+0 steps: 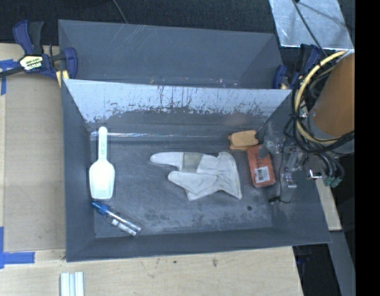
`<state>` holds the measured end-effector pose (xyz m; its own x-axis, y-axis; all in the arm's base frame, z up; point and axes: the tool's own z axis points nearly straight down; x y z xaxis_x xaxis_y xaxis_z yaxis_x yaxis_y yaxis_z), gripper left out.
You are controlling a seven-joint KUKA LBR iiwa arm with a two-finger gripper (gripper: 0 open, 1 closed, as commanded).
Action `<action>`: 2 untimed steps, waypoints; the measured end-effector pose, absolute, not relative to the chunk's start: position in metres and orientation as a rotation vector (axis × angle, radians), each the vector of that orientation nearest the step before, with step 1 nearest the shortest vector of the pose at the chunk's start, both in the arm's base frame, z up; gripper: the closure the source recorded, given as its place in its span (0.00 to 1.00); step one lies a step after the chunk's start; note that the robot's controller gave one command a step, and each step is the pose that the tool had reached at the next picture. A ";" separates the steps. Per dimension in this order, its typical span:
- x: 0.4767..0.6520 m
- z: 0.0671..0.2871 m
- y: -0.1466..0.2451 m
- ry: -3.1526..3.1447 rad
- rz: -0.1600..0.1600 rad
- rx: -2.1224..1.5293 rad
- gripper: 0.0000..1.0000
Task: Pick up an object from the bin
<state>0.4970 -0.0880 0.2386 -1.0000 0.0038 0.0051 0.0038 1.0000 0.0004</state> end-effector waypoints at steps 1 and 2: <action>0.498 0.243 -0.088 -3.145 0.001 -0.002 0.00; 0.514 0.213 -0.049 -3.150 0.004 -0.042 0.00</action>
Offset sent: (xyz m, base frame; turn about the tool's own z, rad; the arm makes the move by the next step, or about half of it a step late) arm 0.0249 0.0730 -0.0512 0.0262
